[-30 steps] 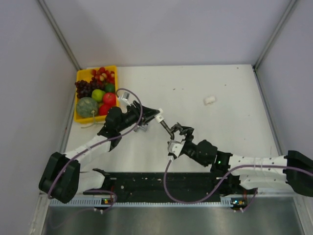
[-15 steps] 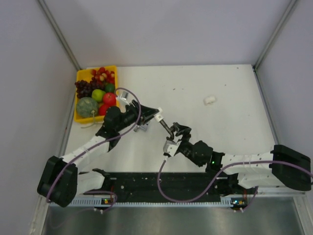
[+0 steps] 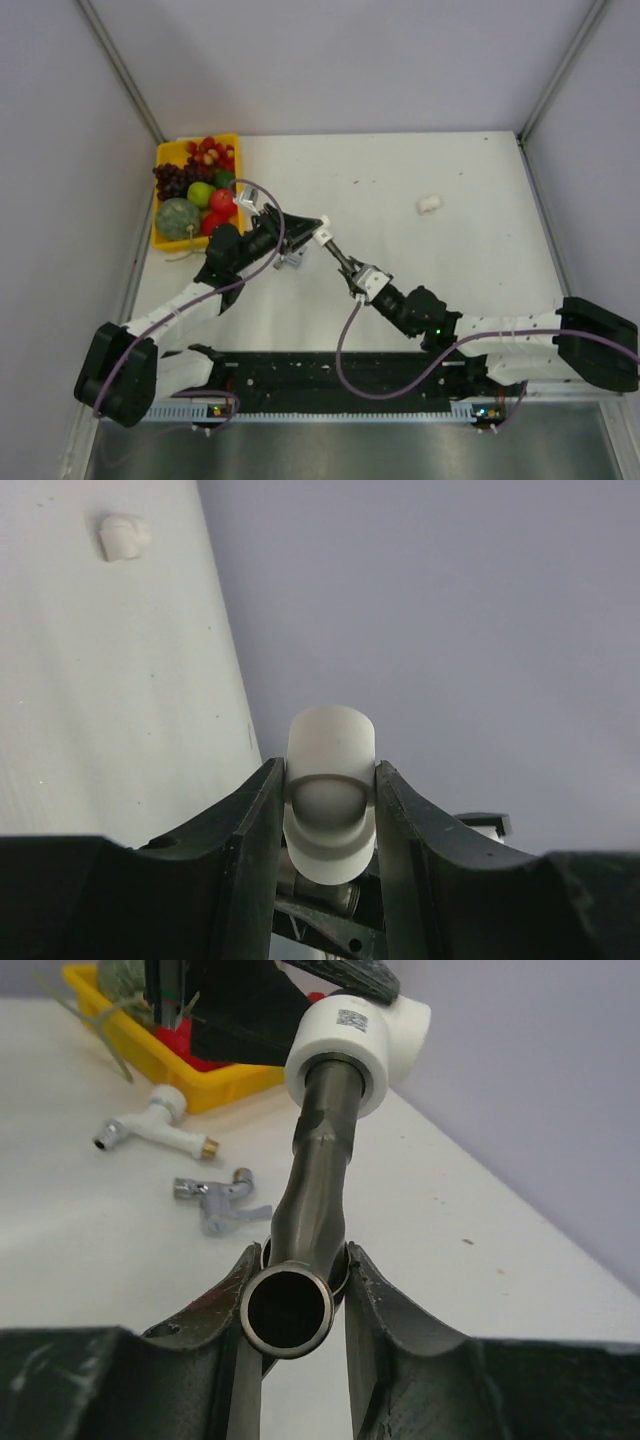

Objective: Install the water faucets

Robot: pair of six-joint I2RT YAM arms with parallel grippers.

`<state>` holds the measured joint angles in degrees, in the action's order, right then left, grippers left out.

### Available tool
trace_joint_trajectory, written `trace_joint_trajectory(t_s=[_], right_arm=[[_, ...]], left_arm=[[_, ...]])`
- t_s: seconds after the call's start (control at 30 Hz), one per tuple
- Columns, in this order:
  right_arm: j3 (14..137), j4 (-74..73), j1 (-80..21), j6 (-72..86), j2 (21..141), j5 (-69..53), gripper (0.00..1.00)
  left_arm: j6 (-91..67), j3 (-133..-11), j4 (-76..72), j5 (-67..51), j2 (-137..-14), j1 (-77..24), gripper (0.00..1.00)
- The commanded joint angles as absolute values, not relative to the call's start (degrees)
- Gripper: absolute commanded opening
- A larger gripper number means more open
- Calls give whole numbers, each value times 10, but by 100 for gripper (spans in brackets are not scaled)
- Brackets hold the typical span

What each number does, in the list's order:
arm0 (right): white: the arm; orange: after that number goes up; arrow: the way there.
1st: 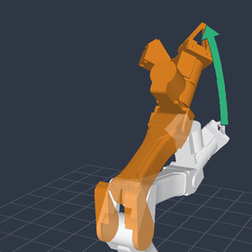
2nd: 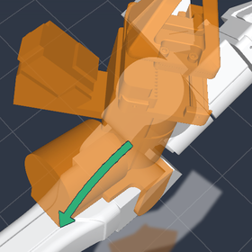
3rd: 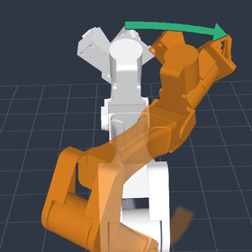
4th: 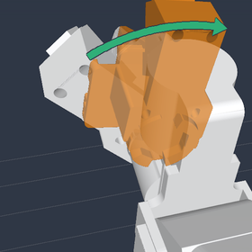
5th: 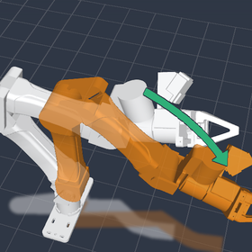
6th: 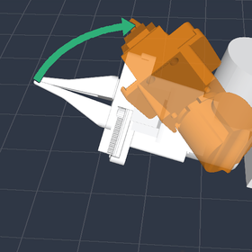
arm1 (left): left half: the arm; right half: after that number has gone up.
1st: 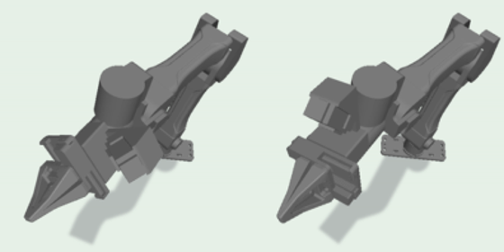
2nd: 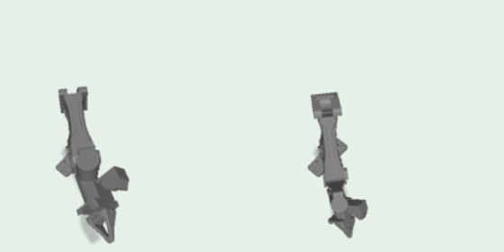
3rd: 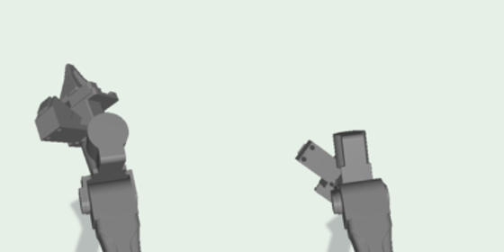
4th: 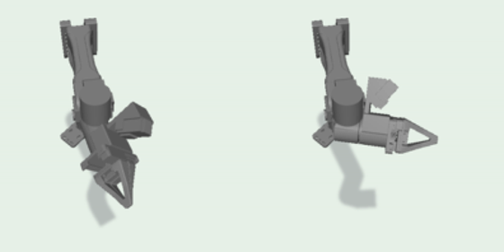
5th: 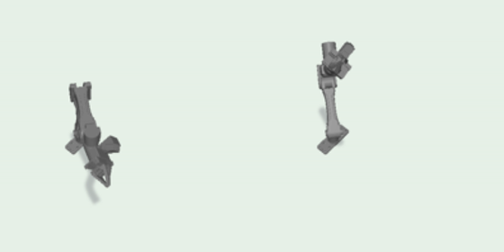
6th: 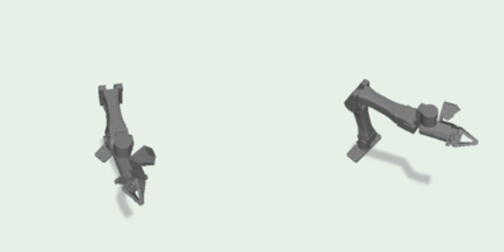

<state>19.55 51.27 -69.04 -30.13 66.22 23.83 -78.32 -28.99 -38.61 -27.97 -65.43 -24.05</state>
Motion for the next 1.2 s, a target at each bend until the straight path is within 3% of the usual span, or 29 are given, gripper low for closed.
trace_joint_trajectory(t_s=[0.0,0.27,0.37,0.6,1.17], right_arm=[[164,648,-658,-38,612,197,0],[130,702,-553,310,568,125,0],[148,658,-533,350,551,76,0],[206,548,-520,325,513,-24,0],[240,529,-519,297,530,-98,0]], left_arm=[[-788,-260,-585,-296,-648,-243,0],[-693,-223,-785,-359,-665,-243,1],[-636,-226,-764,-389,-647,-243,13],[-478,-255,-545,-369,-542,-243,52],[-548,-280,-624,-409,-552,-243,64]])
